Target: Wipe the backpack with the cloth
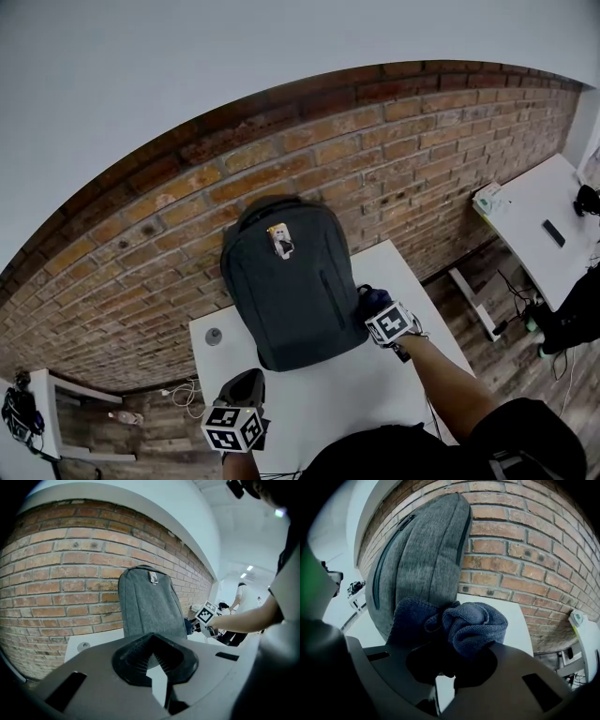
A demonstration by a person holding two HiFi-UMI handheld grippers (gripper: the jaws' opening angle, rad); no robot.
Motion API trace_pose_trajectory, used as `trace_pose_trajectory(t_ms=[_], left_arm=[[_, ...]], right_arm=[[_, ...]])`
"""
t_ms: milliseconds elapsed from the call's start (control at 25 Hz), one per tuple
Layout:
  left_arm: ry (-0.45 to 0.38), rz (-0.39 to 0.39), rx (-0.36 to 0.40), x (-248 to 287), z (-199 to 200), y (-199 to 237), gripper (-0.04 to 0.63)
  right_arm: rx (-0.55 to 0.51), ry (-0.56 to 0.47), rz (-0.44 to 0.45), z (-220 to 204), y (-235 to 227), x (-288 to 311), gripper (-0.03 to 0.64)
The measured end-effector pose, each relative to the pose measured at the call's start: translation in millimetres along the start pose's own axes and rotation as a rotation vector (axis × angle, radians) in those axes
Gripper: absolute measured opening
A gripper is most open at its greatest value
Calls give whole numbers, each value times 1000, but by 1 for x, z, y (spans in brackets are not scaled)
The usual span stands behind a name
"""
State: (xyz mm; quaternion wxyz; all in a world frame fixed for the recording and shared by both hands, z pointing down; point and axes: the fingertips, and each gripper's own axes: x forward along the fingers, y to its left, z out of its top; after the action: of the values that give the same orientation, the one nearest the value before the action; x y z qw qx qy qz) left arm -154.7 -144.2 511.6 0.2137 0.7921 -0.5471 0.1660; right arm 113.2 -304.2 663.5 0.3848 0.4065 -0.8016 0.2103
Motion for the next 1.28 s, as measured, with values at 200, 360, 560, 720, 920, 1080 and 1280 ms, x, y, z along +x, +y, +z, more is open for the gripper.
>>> trace_pose_trajectory(t_ms=[200,360,560,720,920,1080,1280], left_arm=[[1,-12,2,2,0,-3,-6],[7,-19,-2,4,-3,-1,-6],[4,-34,-2,9,-3,-4,-6],[-1,-46,0,12,0,-6,-6],[-1,-45,-6,12,-2,-2,-6],[5,-44,-11,12,-5,0,-6],[3,-46,-13,13,-6,-1,-6]], right_arm=[[-20,39,-5,-25,9,-4,35],[-27,49,-7,-36,15,-8,35],[-24,85,31,-51,29,-14,35],[-85,82,61,-52,47,-21,35],[-88,37,88,-39,60,-33,35],[-93,-15,120,-20,69,-41,35],[-119,-154,130,23,75,-54,35]])
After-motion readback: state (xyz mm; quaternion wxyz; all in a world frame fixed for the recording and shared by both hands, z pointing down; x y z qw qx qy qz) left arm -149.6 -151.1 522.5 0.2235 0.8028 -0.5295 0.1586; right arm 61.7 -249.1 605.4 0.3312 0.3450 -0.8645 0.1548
